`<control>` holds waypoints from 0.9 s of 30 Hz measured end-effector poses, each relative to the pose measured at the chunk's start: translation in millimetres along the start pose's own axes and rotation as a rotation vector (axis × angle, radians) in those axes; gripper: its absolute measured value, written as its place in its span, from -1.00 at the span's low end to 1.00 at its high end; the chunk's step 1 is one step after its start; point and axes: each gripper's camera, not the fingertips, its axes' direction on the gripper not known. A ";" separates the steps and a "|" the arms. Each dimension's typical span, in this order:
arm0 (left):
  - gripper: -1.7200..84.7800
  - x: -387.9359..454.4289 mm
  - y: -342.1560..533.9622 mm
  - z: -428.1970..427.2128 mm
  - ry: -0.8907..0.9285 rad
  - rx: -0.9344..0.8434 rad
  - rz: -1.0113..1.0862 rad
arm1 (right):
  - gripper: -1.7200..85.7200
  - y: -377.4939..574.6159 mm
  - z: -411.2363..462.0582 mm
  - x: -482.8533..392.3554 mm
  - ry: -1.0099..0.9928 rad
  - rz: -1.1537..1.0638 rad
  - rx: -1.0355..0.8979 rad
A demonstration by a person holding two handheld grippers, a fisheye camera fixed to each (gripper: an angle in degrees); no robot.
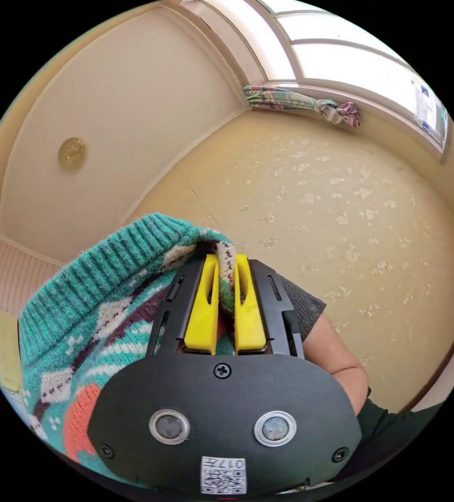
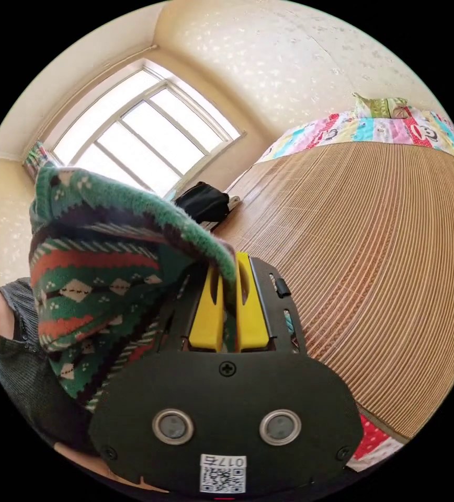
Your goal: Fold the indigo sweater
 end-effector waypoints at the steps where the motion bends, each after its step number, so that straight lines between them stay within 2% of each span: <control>1: -0.85 3.1 -6.6 0.2 -0.018 -0.015 0.002 | -0.83 1.3 -15.2 -6.2 0.033 0.031 0.060; 4: -0.85 31.1 -46.5 -7.2 -0.181 -0.084 0.022 | -0.83 12.9 -88.0 -45.1 0.172 0.030 0.350; 5: -0.85 49.1 -63.3 -13.9 -0.303 -0.121 0.041 | -0.84 19.9 -125.4 -65.1 0.198 0.021 0.496; 6: -0.85 64.3 -78.6 -20.4 -0.449 -0.164 0.052 | -0.84 23.4 -142.8 -76.9 0.208 0.000 0.563; 7: -0.85 68.4 -85.9 -23.4 -0.516 -0.183 0.046 | -0.84 26.5 -172.1 -104.3 0.242 -0.053 0.653; 9: -0.86 55.6 -114.4 -33.7 -0.674 -0.254 -0.014 | -0.84 19.4 -198.2 -149.9 0.357 -0.110 0.692; 11: -0.86 28.9 -136.3 -44.5 -0.709 -0.269 -0.026 | -0.84 1.7 -206.1 -200.3 0.576 -0.200 0.698; 13: -0.86 -7.3 -161.8 -65.3 -0.794 -0.266 -0.070 | -0.84 -17.7 -208.0 -214.0 0.678 -0.230 0.719; 14: -0.85 -39.6 -179.4 -88.4 -0.952 -0.239 -0.167 | -0.83 -38.8 -209.7 -211.1 0.735 -0.225 0.709; 15: -0.85 -75.7 -195.4 -116.9 -1.208 -0.242 -0.318 | -0.83 -52.2 -211.3 -205.7 0.760 -0.210 0.699; 16: -0.85 -93.6 -202.2 -131.6 -1.352 -0.263 -0.392 | -0.83 -81.2 -215.1 -187.8 0.803 -0.164 0.671; 17: -0.87 -125.0 -212.6 -159.2 -1.641 -0.331 -0.499 | -0.82 -115.3 -216.3 -160.4 0.856 -0.101 0.606; 18: -0.90 -147.6 -214.9 -189.0 -1.928 -0.312 -0.617 | -0.82 -133.6 -214.9 -142.8 0.890 -0.066 0.560; 19: -0.88 -151.0 -212.5 -203.6 -2.048 -0.223 -0.677 | -0.80 -169.2 -207.9 -97.9 0.967 0.032 0.448; 20: -0.84 -153.2 -201.5 -225.9 -2.083 -0.023 -0.737 | -0.78 -197.8 -196.1 -40.5 1.043 0.172 0.303; 21: -0.82 -162.8 -186.5 -240.0 -1.934 0.047 -0.732 | -0.75 -207.0 -189.7 -11.0 1.056 0.251 0.219; 22: -0.81 -171.2 -178.1 -245.1 -1.864 0.028 -0.743 | -0.69 -212.3 -176.9 39.2 1.031 0.368 0.100; 23: -0.80 -190.8 -157.7 -251.9 -1.812 -0.075 -0.817 | -0.68 -204.1 -162.5 72.3 0.969 0.394 0.027; 24: -0.76 -208.2 -129.7 -253.9 -1.859 -0.236 -0.905 | -0.67 -196.9 -155.2 83.8 0.942 0.392 0.001; 25: -0.73 -215.2 -112.8 -253.7 -1.900 -0.326 -0.945 | -0.67 -178.0 -142.2 101.1 0.914 0.398 -0.012; 27: -0.65 -234.1 -30.4 -254.5 -2.022 -0.692 -1.114 | -0.67 -145.6 -123.5 121.0 0.862 0.409 -0.024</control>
